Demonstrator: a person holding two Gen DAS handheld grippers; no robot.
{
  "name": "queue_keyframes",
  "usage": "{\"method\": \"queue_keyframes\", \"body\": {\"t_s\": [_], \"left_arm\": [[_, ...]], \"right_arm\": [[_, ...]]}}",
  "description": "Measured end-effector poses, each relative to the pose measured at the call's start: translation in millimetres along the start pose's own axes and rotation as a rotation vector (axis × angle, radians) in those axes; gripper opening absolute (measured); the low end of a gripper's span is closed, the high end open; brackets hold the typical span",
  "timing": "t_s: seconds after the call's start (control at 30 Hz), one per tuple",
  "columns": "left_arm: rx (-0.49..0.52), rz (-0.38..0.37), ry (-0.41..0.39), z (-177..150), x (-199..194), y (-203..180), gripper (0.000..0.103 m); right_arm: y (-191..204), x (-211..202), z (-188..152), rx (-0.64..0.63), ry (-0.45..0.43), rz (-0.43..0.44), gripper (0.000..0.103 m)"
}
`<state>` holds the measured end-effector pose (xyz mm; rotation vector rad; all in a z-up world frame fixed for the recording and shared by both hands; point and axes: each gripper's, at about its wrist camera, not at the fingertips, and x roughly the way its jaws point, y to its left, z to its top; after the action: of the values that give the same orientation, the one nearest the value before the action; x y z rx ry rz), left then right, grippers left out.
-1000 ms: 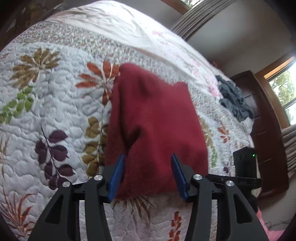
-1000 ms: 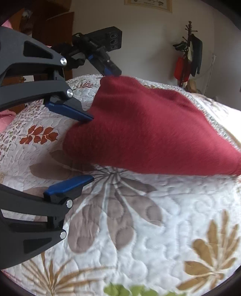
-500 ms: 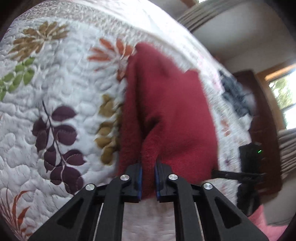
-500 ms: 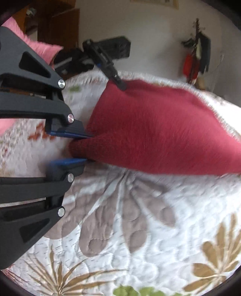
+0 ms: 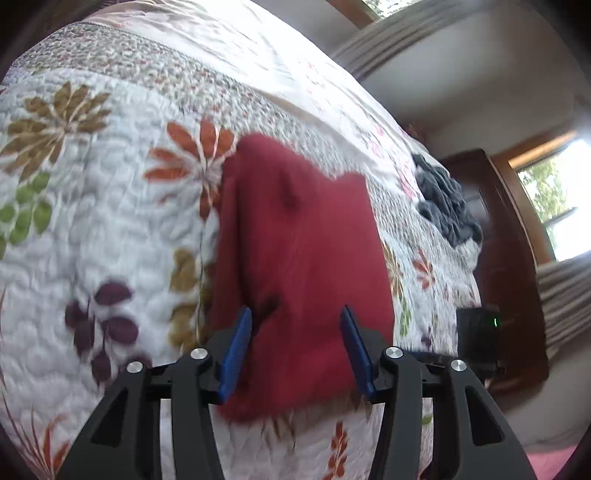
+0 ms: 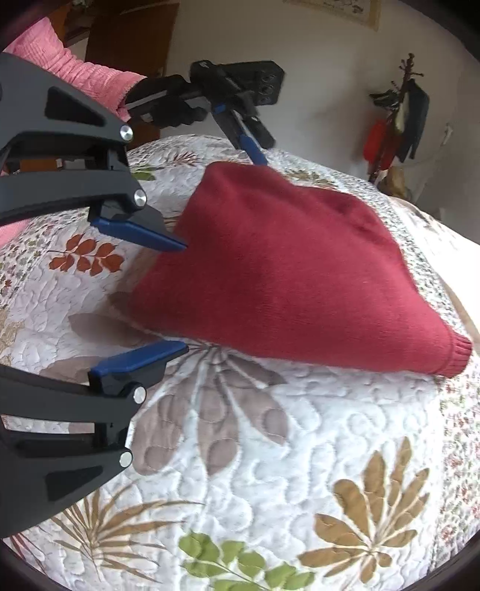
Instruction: Fold small clothes
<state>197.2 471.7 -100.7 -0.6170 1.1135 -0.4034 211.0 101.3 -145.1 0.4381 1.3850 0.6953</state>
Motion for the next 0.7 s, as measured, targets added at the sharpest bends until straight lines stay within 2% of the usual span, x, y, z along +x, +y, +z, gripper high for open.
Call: {"method": "queue_keyframes", "body": {"t_s": [0.1,0.2,0.27,0.3,0.33,0.43,0.5,0.57,0.7], "left_arm": [[-0.017,0.047,0.004,24,19,2,0.051],[-0.061,0.139,0.050,44,50,9,0.050],[-0.075,0.149,0.055,48,62,11,0.047],[-0.082,0.149,0.046,50,65,12,0.032],[-0.080,0.151,0.034,51,66,10,0.023],[-0.053,0.141,-0.016,53,57,-2,0.011],[-0.007,0.131,-0.069,56,43,-13,0.009],[0.003,0.146,-0.086,59,38,-12,0.009],[-0.011,0.236,0.006,56,65,13,0.010]], "right_arm": [[-6,-1,4,0.017,-0.007,0.000,0.050],[-11,-4,1,0.015,-0.008,-0.013,0.050],[-14,-6,0,0.009,-0.007,-0.025,0.050],[-15,-6,0,0.007,-0.007,-0.030,0.050],[-17,-6,1,0.006,-0.006,-0.032,0.050],[-21,-6,-1,0.002,-0.012,-0.035,0.050],[-21,-7,-2,0.000,-0.015,-0.026,0.050],[-20,-5,-3,-0.005,-0.014,-0.027,0.050],[-19,-1,-3,0.002,-0.006,-0.029,0.050]]}}
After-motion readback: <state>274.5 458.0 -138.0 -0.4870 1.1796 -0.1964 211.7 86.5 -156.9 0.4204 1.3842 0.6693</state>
